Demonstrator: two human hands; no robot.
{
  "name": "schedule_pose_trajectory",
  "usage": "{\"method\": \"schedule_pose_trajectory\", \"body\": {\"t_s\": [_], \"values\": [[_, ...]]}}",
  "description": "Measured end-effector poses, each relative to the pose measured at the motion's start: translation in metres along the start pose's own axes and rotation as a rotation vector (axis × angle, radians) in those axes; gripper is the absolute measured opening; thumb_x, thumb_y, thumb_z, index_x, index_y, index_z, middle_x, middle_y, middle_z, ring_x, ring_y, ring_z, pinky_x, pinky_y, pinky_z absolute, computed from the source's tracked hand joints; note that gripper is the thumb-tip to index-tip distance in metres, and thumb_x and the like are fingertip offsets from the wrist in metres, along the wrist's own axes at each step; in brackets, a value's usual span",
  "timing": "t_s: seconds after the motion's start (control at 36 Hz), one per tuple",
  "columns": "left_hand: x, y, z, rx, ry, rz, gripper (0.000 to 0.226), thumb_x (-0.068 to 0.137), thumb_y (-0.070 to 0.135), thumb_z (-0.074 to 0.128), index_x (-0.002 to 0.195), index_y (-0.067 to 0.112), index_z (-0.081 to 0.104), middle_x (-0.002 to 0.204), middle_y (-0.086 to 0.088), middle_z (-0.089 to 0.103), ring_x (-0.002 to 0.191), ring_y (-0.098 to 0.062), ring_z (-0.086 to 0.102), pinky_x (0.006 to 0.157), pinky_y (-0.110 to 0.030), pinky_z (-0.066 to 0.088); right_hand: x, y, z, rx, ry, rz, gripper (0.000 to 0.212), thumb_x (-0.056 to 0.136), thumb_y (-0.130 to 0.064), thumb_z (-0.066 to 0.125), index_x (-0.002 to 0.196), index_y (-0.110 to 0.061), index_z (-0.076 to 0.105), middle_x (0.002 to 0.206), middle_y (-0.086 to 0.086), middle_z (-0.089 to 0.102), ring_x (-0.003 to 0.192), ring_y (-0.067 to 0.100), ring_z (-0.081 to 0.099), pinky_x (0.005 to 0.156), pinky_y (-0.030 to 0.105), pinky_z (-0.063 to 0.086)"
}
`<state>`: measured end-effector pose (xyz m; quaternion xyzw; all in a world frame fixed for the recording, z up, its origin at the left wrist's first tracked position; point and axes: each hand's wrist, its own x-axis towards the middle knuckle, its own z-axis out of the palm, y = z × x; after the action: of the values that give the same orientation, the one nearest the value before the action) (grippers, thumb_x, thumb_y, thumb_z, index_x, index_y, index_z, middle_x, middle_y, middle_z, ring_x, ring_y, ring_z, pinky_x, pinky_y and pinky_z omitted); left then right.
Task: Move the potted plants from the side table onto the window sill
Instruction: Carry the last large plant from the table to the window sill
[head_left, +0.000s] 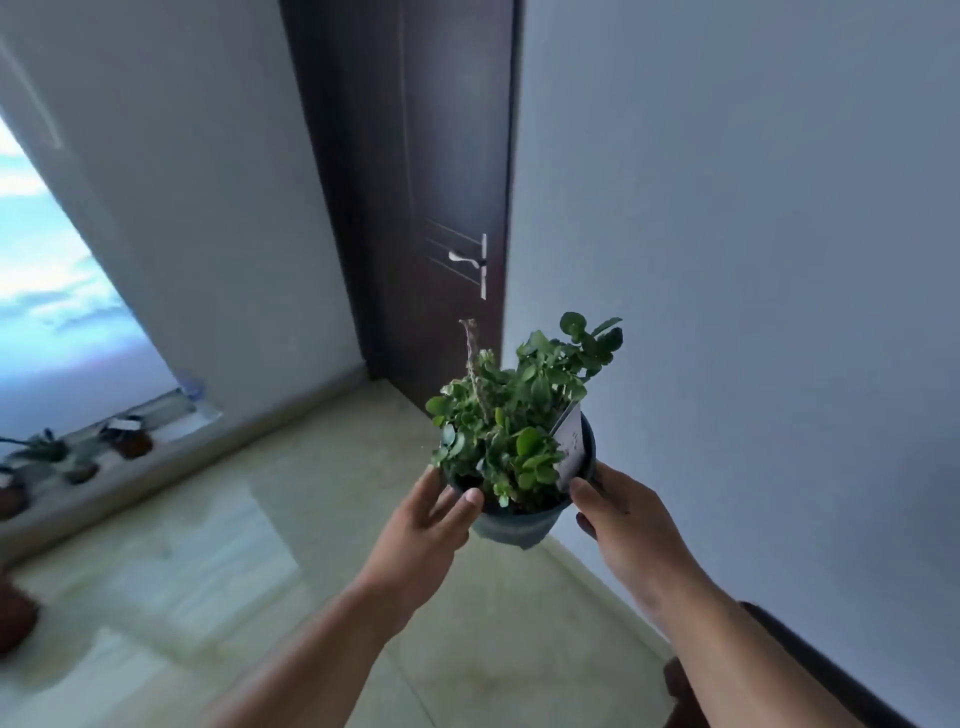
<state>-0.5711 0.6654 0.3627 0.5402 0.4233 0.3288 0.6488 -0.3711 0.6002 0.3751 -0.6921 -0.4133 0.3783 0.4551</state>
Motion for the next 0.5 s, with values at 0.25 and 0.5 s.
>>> {"method": "schedule_pose_trajectory", "body": {"t_s": [0.25,0.5], "values": [[-0.001,0.005,-0.217,-0.084,0.262,0.053,0.03,0.101,0.013,0.054,0.123,0.032,0.056,0.11,0.032,0.071,0.103,0.018,0.062,0.087,-0.014,0.054,0.072,-0.061,0.221,0.095,-0.265,-0.026,0.013,0.098,-0.023,0.063,0.096,-0.016,0.074,0.083,0.017,0.056,0.083,0.028,0.053,0.099,0.068,0.045],[-0.002,0.002,-0.37,-0.143,0.516,0.069,0.034,0.099,0.01,0.057,0.123,0.035,0.058,0.11,0.026,0.073,0.112,0.012,0.061,0.077,-0.01,0.053,0.104,-0.136,0.381,0.167,-0.51,-0.033,0.025,0.102,-0.014,0.056,0.107,-0.028,0.075,0.103,-0.015,0.078,0.113,0.014,0.068,0.105,0.044,0.049]]}}
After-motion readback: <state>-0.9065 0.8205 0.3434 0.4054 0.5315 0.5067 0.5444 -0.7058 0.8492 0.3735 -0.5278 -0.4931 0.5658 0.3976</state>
